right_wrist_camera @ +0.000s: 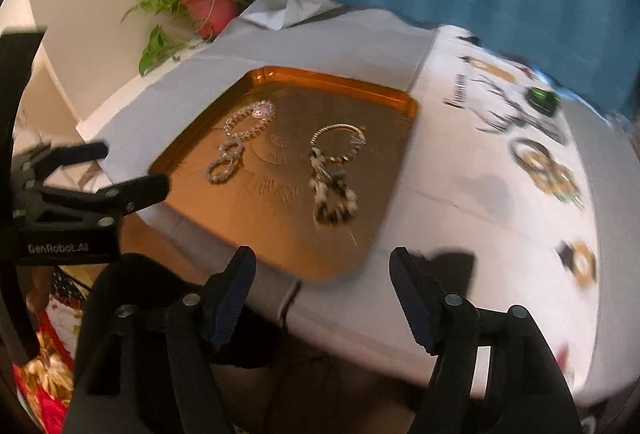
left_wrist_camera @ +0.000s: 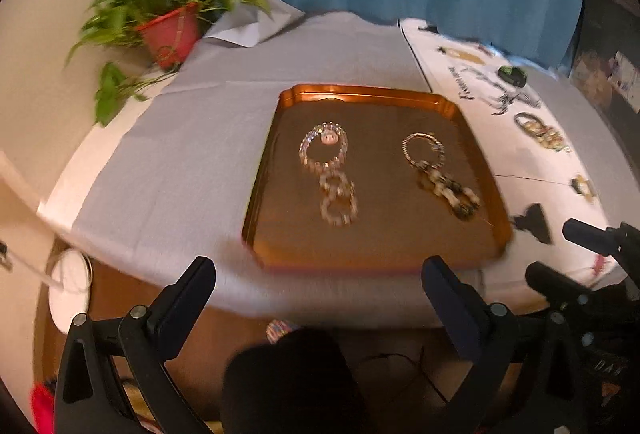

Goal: Organize jewelry
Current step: 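Withdraw both open tools from the tray and move them over the runner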

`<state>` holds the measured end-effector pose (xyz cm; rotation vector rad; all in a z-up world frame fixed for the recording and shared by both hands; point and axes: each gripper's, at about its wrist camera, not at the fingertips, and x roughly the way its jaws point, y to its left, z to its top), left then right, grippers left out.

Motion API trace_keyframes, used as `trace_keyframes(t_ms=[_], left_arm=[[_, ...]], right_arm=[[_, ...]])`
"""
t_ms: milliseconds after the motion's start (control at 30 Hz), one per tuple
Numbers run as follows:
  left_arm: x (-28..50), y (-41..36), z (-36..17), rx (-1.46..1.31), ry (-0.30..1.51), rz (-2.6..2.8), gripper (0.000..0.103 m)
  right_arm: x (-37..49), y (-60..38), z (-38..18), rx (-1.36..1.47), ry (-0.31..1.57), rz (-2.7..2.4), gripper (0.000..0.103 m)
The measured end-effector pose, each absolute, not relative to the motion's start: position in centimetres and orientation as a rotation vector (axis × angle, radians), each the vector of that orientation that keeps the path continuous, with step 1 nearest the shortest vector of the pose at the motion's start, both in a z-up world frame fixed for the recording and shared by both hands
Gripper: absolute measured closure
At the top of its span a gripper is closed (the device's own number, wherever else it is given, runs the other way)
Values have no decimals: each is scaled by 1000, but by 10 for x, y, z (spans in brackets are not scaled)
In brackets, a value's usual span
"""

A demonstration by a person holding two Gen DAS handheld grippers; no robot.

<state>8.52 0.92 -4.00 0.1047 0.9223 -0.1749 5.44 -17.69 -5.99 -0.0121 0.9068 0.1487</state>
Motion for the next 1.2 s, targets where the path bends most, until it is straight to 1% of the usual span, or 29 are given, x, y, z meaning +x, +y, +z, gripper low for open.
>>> trace_keyframes(t_ms=[133, 200, 300, 433, 567, 700, 900, 1200], left_arm=[[45, 12, -23, 50, 915, -201, 1], [25, 9, -11, 58, 897, -209, 1], [-2, 1, 12, 88, 845, -232, 1], [-30, -14, 40, 129, 773, -259, 1], [-53, -20, 52, 85, 714, -274, 1], [-65, -25, 53, 101, 725, -291, 1], [-84, -26, 67, 128, 676, -273, 1], [-85, -31, 61, 145, 687, -255, 1]], right_arm=[[3, -181, -31, 10, 846, 137, 31], [-21, -179, -16, 6, 805, 139, 29], [-48, -175, -1, -4, 760, 155, 26], [-71, -173, 18, 24, 735, 181, 26], [-101, -179, 45, -19, 653, 157, 24], [-118, -185, 53, 3, 620, 131, 24], [-140, -184, 52, 34, 612, 132, 24], [-153, -194, 46, 33, 614, 117, 24]])
